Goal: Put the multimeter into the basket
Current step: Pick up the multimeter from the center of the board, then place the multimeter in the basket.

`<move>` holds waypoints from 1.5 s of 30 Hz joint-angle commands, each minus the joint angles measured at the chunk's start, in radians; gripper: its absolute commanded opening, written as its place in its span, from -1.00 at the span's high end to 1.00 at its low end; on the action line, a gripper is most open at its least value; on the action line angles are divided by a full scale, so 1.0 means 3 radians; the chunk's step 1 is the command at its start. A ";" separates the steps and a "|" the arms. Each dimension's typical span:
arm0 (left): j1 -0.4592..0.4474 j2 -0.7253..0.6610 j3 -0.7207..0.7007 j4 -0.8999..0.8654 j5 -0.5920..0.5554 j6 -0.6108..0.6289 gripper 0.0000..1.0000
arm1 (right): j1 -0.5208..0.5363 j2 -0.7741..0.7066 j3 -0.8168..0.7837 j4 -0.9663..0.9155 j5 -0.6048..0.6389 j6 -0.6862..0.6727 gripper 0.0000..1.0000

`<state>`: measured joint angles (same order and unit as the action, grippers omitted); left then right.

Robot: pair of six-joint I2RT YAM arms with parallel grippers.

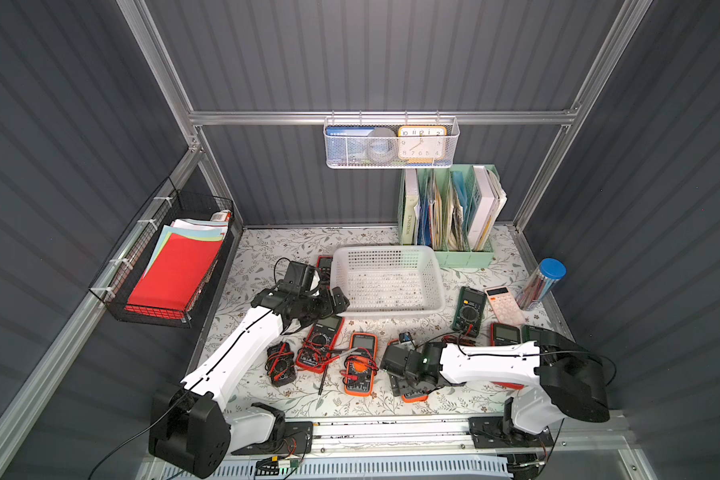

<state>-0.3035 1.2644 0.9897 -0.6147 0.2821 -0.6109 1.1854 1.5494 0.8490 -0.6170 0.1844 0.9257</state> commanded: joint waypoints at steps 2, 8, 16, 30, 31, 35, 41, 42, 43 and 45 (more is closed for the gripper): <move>-0.0054 -0.0064 0.0110 0.0037 0.0158 -0.0038 -0.98 | 0.0011 -0.0432 -0.0019 -0.0224 0.0054 0.0039 -0.23; -0.0269 -0.0107 0.0207 0.0061 0.0133 -0.0154 -0.99 | 0.0011 -0.1000 0.0025 -0.0494 0.0178 0.0041 -0.16; -0.0645 -0.0139 0.0370 0.0050 -0.0184 -0.0242 -0.99 | 0.0011 -0.1485 0.0429 -0.0868 0.0296 -0.0016 -0.10; -0.0722 -0.0135 0.0600 0.0017 -0.0937 -0.0274 -0.98 | -0.1168 -0.0873 0.1626 -0.0489 0.0193 -0.1035 -0.13; -0.0722 -0.0125 0.0610 0.0021 -0.0967 -0.0334 -0.98 | -0.1205 -0.0782 0.1703 -0.0483 0.0205 -0.1077 -0.15; -0.0707 -0.0029 0.0771 -0.0158 -0.1313 -0.0271 -0.99 | -0.1320 -0.0391 0.1935 -0.0402 0.0153 -0.1140 -0.16; -0.0289 0.0179 0.0999 -0.0368 -0.1284 -0.0208 -0.99 | -0.1332 0.0288 0.2371 -0.0228 0.0030 -0.1148 -0.16; -0.0160 0.0195 0.0986 -0.0356 -0.1200 -0.0235 -0.98 | -0.1332 0.0406 0.2464 -0.0201 0.0002 -0.1147 -0.16; -0.0066 0.0206 0.0961 -0.0332 -0.1129 -0.0240 -0.98 | -0.1331 0.0522 0.2554 -0.0184 -0.0011 -0.1129 -0.16; 0.0039 0.0237 0.0957 -0.0327 -0.1098 -0.0210 -0.98 | -0.1331 0.0768 0.2760 -0.0202 -0.0011 -0.1090 -0.16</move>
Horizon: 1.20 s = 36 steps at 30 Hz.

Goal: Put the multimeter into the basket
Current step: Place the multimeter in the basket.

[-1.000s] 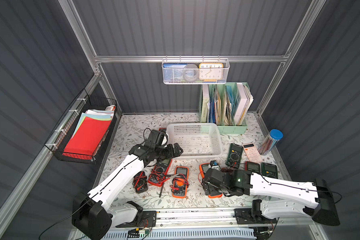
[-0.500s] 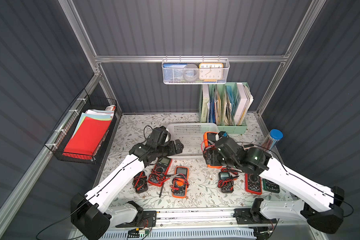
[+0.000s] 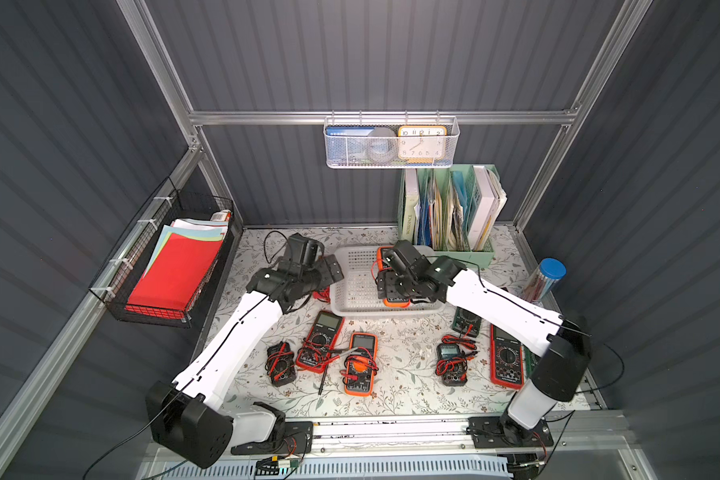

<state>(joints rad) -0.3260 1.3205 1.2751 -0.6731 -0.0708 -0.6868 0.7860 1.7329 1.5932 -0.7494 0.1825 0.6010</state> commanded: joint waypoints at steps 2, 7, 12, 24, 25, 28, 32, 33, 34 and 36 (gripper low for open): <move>0.0150 0.0074 0.0017 -0.0139 0.0077 0.0080 -0.99 | 0.0002 0.0398 0.0454 0.0247 0.0031 0.0058 -0.16; 0.0207 0.0120 -0.0001 -0.0149 0.0153 0.0113 -0.98 | 0.0006 0.0861 0.0755 0.0279 0.0109 0.0279 -0.16; 0.0212 0.0103 -0.0046 -0.0099 0.0212 0.0104 -0.98 | 0.0003 0.1321 0.1110 0.0232 0.0166 0.0430 -0.15; 0.0212 0.0067 -0.0153 -0.0018 0.0333 0.0018 -0.99 | -0.0002 0.2279 0.1975 -0.0059 0.0173 0.0575 -0.24; 0.0212 0.0067 -0.0155 -0.0025 0.0350 0.0017 -0.98 | -0.0003 0.2312 0.1998 -0.0059 0.0145 0.0588 -0.28; 0.0212 0.0078 -0.0170 -0.0034 0.0393 0.0021 -0.99 | -0.0002 0.2415 0.2079 -0.0051 0.0046 0.0577 -0.57; 0.0212 0.0088 -0.0212 -0.0012 0.0454 0.0019 -0.98 | 0.0000 0.2439 0.2117 -0.0062 -0.0003 0.0566 -0.80; 0.0212 0.0092 -0.0223 -0.0011 0.0465 0.0022 -0.98 | 0.0000 0.2421 0.2115 -0.0063 0.0000 0.0546 -0.87; 0.0212 0.0093 -0.0231 -0.0005 0.0472 0.0035 -0.99 | -0.0002 0.2397 0.2102 -0.0066 0.0009 0.0529 -0.94; 0.0213 0.0098 -0.0246 0.0001 0.0479 0.0068 -0.99 | 0.0000 0.2333 0.2079 -0.0063 0.0028 0.0490 -0.98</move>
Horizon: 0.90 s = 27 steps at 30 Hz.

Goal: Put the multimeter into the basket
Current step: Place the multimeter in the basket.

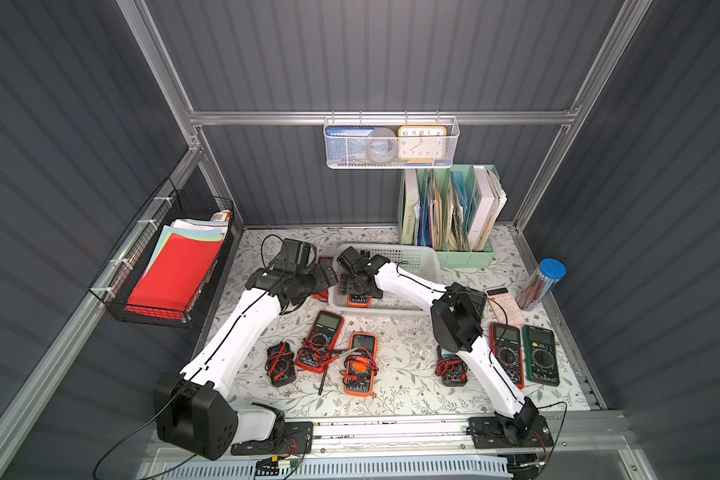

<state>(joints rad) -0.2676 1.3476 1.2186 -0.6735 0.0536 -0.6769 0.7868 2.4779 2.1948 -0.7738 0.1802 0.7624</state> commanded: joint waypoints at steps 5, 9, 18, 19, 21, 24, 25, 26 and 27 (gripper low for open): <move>0.0018 0.0033 -0.0039 0.0020 0.0072 0.0064 -0.98 | -0.0004 -0.0451 -0.0082 0.0112 0.0165 -0.0161 -0.98; 0.0018 0.0043 -0.0010 0.0023 0.0058 0.0072 -0.99 | -0.0004 -0.0678 -0.0153 0.0115 0.0280 -0.0240 -0.98; 0.0018 -0.0213 -0.0100 -0.0085 0.0036 0.0137 -0.98 | 0.0140 -0.1619 -0.0943 0.0175 0.0385 -0.0266 -0.98; 0.0018 -0.0274 -0.0140 -0.0107 0.0046 0.0151 -0.98 | 0.0194 -0.1772 -0.1116 0.0196 0.0434 -0.0261 -0.98; 0.0018 -0.0391 -0.0215 -0.0177 0.0058 0.0161 -0.98 | 0.0308 -0.2030 -0.1424 0.0224 0.0536 -0.0218 -0.98; 0.0018 -0.0605 -0.0365 -0.0282 0.0095 0.0146 -0.99 | 0.0501 -0.2392 -0.1900 0.0248 0.0643 -0.0020 -0.98; 0.0018 -0.0678 -0.0420 -0.0305 0.0122 0.0130 -0.99 | 0.0578 -0.2491 -0.2059 0.0256 0.0662 0.0082 -0.98; 0.0018 -0.0735 -0.0460 -0.0338 0.0157 0.0117 -0.99 | 0.0662 -0.2573 -0.2196 0.0258 0.0707 0.0166 -0.98; 0.0016 -0.0776 -0.0497 -0.0371 0.0197 0.0107 -0.98 | 0.0737 -0.2624 -0.2297 0.0258 0.0724 0.0273 -0.98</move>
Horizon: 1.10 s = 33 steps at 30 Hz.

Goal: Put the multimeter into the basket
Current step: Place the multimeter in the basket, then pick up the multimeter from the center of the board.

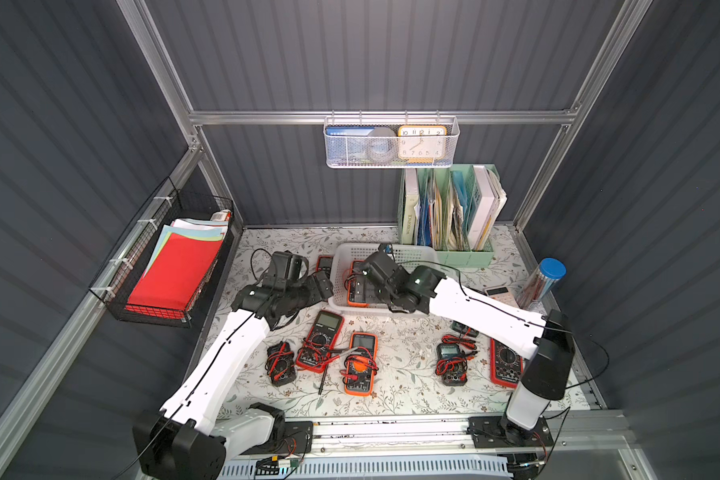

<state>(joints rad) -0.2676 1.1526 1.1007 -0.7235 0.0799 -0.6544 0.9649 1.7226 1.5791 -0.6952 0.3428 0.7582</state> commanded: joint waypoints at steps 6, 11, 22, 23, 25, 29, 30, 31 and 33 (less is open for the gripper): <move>0.0007 -0.0292 -0.0300 -0.0344 0.0325 0.0008 -0.98 | 0.0584 -0.0122 -0.0684 -0.0072 0.0185 0.0852 -0.98; 0.0007 -0.0333 -0.0420 -0.0338 0.0362 -0.0005 -0.99 | 0.0820 0.0166 -0.0681 -0.0083 0.0081 0.1058 -0.98; 0.0002 -0.0284 -0.0448 -0.0312 0.0319 0.0037 -0.98 | 0.1001 0.0671 -0.0349 -0.0233 -0.0106 0.1356 -0.98; 0.0002 -0.0282 -0.0444 -0.0310 0.0318 0.0035 -0.99 | 0.1007 0.0676 -0.0356 -0.0227 -0.0108 0.1382 -0.98; 0.0002 -0.0276 -0.0449 -0.0301 0.0324 0.0048 -0.99 | 0.1017 0.0686 -0.0368 -0.0216 -0.0083 0.1411 -0.98; 0.0002 -0.0279 -0.0448 -0.0286 0.0322 0.0058 -0.98 | 0.1017 0.0749 -0.0371 -0.0189 -0.0076 0.1439 -0.98; 0.0002 -0.0274 -0.0445 -0.0285 0.0322 0.0062 -0.98 | 0.1017 0.0774 -0.0358 -0.0192 -0.0084 0.1436 -0.98; 0.0002 -0.0267 -0.0438 -0.0288 0.0325 0.0068 -0.99 | 0.1013 0.0810 -0.0335 -0.0202 -0.0087 0.1445 -0.98; 0.0002 -0.0253 -0.0425 -0.0286 0.0327 0.0076 -0.98 | 0.1011 0.0895 -0.0281 -0.0258 -0.0093 0.1458 -0.98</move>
<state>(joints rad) -0.2676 1.0691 0.9730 -0.8040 0.1722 -0.6540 1.2652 1.9488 1.4681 -0.7338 0.3138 1.1736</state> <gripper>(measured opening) 0.992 0.990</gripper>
